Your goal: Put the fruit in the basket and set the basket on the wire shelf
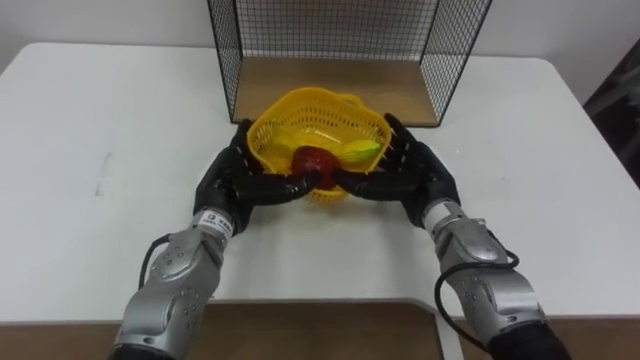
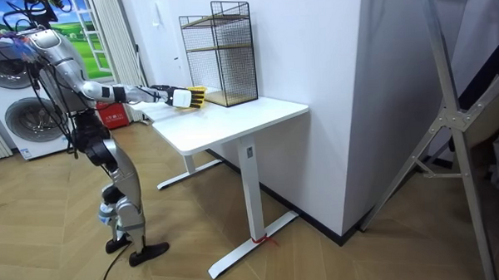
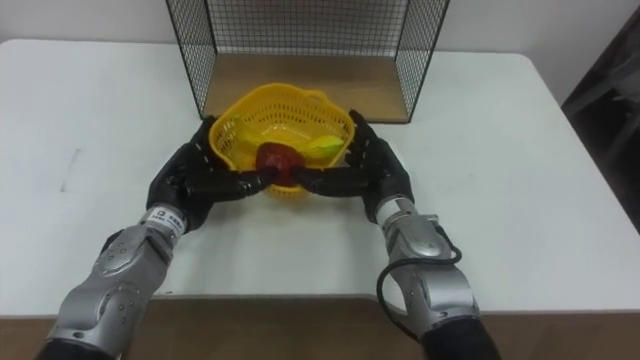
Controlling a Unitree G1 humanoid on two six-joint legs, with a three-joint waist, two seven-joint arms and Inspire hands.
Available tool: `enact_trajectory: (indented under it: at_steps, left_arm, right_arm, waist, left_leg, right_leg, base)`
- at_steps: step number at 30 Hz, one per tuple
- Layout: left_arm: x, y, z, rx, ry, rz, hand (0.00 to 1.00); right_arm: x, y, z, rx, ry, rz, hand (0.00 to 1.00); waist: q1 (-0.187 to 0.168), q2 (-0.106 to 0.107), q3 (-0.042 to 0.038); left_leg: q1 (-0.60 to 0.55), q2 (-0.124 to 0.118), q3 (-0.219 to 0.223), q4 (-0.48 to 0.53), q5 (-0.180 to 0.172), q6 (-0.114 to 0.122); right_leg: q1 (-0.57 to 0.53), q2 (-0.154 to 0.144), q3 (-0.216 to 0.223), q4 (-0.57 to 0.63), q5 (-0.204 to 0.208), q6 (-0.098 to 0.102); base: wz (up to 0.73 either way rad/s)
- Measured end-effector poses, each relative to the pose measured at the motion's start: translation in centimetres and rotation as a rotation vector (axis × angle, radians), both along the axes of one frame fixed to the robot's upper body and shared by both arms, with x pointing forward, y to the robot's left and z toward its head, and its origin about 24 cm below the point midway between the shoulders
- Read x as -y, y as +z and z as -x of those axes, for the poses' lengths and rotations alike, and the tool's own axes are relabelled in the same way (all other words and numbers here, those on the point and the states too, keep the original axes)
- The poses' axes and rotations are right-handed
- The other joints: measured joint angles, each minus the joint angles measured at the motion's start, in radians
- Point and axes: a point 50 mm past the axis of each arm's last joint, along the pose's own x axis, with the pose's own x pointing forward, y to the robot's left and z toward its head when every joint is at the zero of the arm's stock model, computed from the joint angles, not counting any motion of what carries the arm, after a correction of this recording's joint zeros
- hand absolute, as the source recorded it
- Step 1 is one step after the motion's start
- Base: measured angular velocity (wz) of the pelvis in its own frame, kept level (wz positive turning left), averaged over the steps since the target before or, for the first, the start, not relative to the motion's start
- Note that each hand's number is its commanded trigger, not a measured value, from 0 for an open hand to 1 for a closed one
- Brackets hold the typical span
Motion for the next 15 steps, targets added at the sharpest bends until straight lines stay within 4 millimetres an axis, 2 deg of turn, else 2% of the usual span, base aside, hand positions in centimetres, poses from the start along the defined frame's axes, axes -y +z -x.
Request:
enact_trajectory:
  at_steps: [9, 15]
  left_arm:
    - [0.2, 0.3, -0.2, 0.006, 0.008, 0.003, 0.0]
    - [0.4, 0.4, -0.3, 0.003, 0.041, -0.011, 0.0]
  right_arm:
    - [-0.8, 0.2, 0.0, 0.009, -0.003, -0.004, 0.0]
    - [-1.6, 1.4, -0.2, 0.057, -0.019, 0.003, 0.0]
  waist:
    - [-0.001, 0.0, 0.0002]
    - [-0.006, 0.003, 0.0013]
  left_leg:
    - [-0.006, -0.001, -0.002, 0.0, 0.0, 0.0]
    - [0.0, -0.001, -0.001, 0.0, 0.0, 0.0]
  right_leg:
    - [-0.007, -0.001, 0.003, 0.0, 0.002, 0.0]
    - [-0.002, 0.002, 0.009, -0.001, 0.002, 0.0]
  base:
    - [0.0]
    - [-0.02]
